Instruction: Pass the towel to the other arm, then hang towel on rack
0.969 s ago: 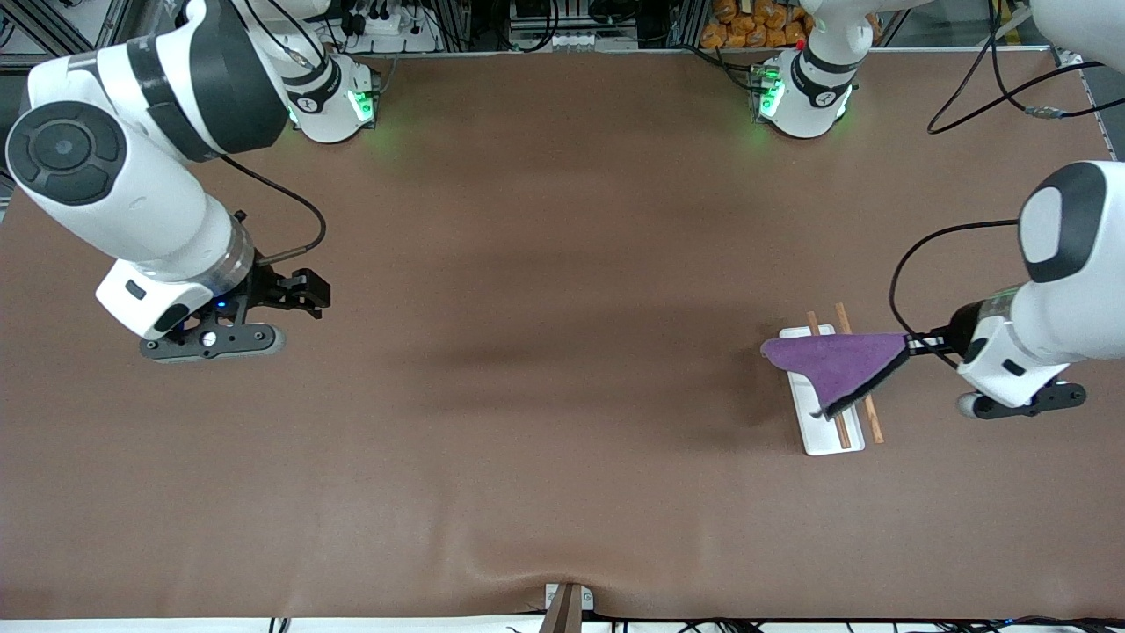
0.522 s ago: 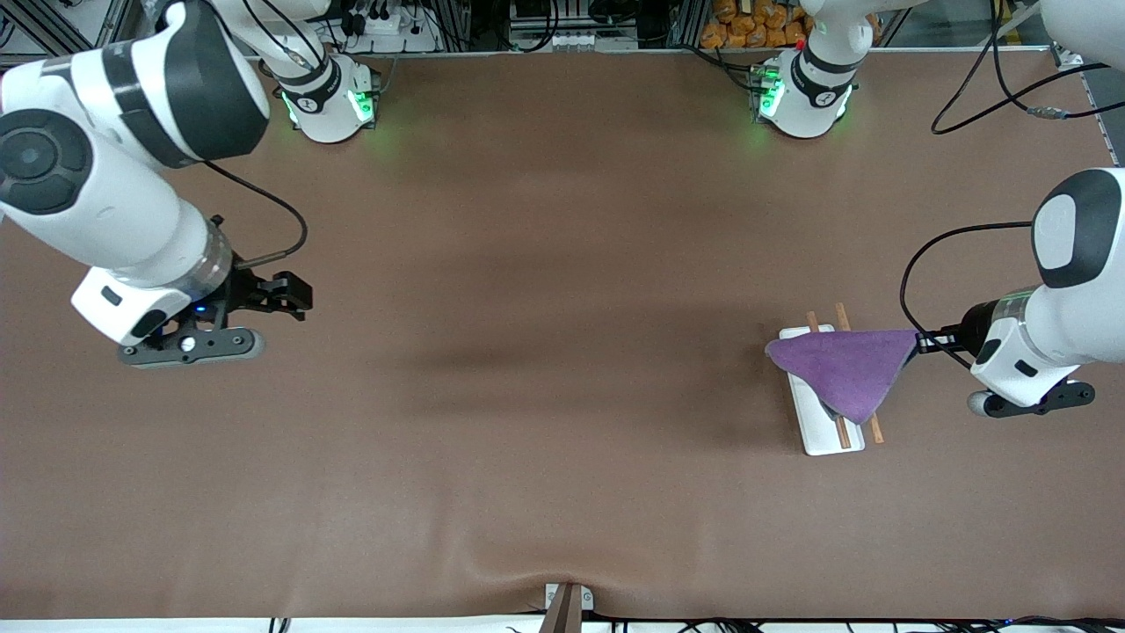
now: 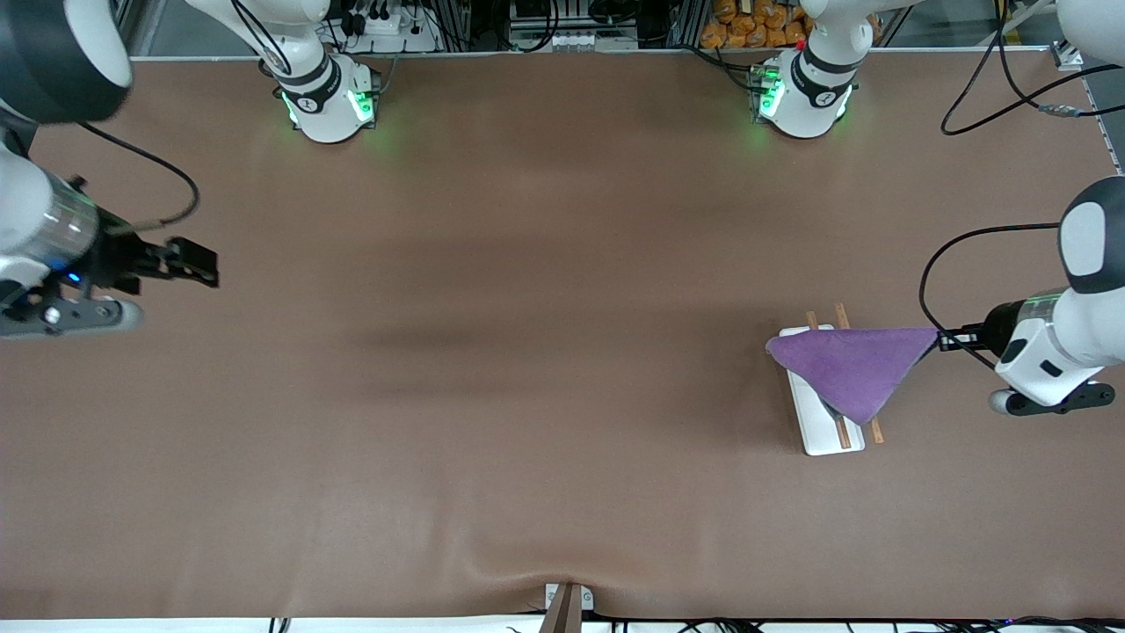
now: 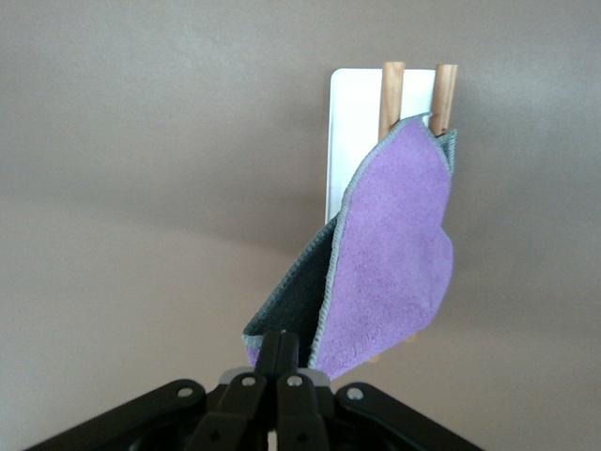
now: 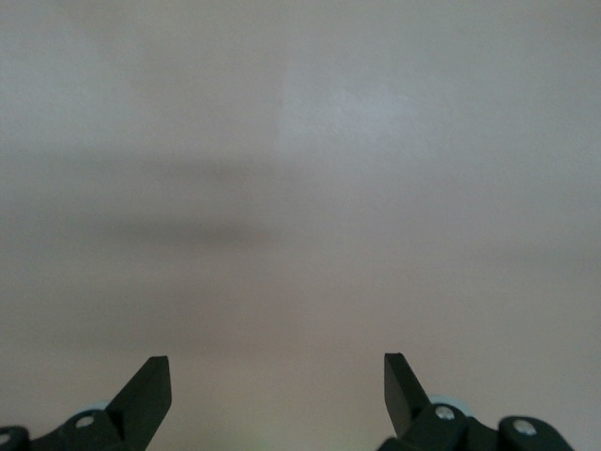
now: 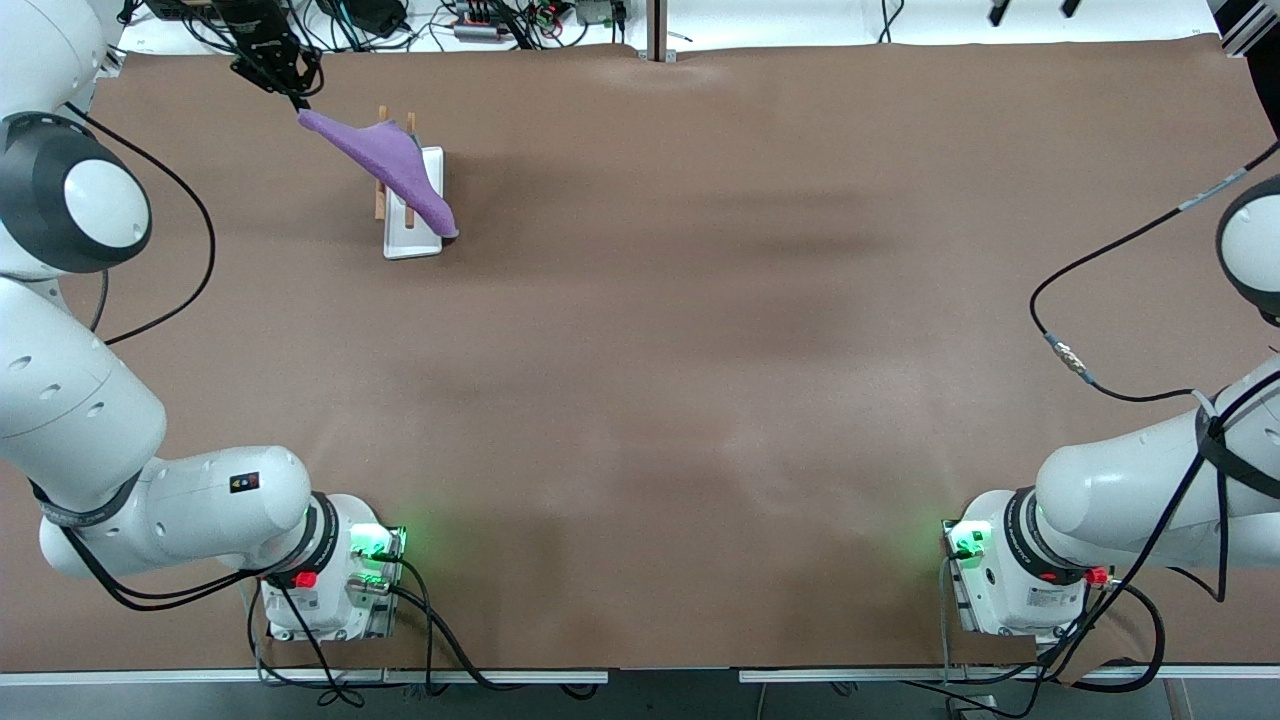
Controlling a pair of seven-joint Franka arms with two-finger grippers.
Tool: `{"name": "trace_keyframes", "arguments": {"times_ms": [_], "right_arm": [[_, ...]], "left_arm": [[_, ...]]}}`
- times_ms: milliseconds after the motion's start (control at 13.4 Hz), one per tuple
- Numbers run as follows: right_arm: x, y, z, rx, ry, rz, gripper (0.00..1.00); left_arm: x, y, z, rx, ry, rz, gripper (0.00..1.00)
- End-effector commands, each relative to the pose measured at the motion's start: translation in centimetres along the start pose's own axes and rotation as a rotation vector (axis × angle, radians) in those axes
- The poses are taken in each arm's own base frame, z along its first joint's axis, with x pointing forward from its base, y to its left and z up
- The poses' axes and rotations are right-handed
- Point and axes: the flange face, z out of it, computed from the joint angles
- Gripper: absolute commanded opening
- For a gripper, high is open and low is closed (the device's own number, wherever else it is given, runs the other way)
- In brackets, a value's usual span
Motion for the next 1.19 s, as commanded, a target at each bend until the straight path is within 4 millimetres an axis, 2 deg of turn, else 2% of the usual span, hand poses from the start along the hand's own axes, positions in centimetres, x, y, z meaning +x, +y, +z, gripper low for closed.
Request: {"name": "trace_keyframes", "arguments": {"times_ms": [0, 224, 522, 597, 671, 746, 820, 1119], "right_arm": [[-4.3, 2.2, -1.2, -0.018, -0.018, 0.025, 1.00], [-7.6, 3.5, -1.5, 0.008, -0.026, 0.059, 1.00], [-9.0, 5.3, -2.1, 0.018, -0.025, 0.097, 1.00], [-9.4, 5.6, -2.3, 0.018, -0.029, 0.114, 1.00], [-9.8, 5.5, -2.2, 0.018, -0.047, 0.127, 1.00], [-9.9, 5.7, -2.2, 0.019, -0.055, 0.156, 1.00], [-10.0, 6.1, -2.2, 0.022, -0.055, 0.174, 1.00], [-9.9, 7.1, -2.8, 0.092, -0.019, 0.191, 1.00]], "left_arm": [[0.0, -1.2, 0.2, 0.005, -0.011, 0.016, 0.00], [0.3, -2.0, 0.8, -0.001, -0.020, 0.009, 0.00], [0.6, -2.9, 1.6, -0.007, -0.031, -0.004, 0.00], [0.7, -3.2, 1.7, -0.009, -0.032, -0.008, 0.03], [0.7, -3.2, 1.7, -0.010, -0.032, -0.008, 0.29], [0.7, -3.3, 1.6, -0.012, -0.031, -0.010, 0.61], [0.7, -3.3, 1.5, -0.012, -0.029, -0.010, 1.00], [0.0, -3.5, -0.2, -0.008, -0.004, -0.007, 1.00]]}}
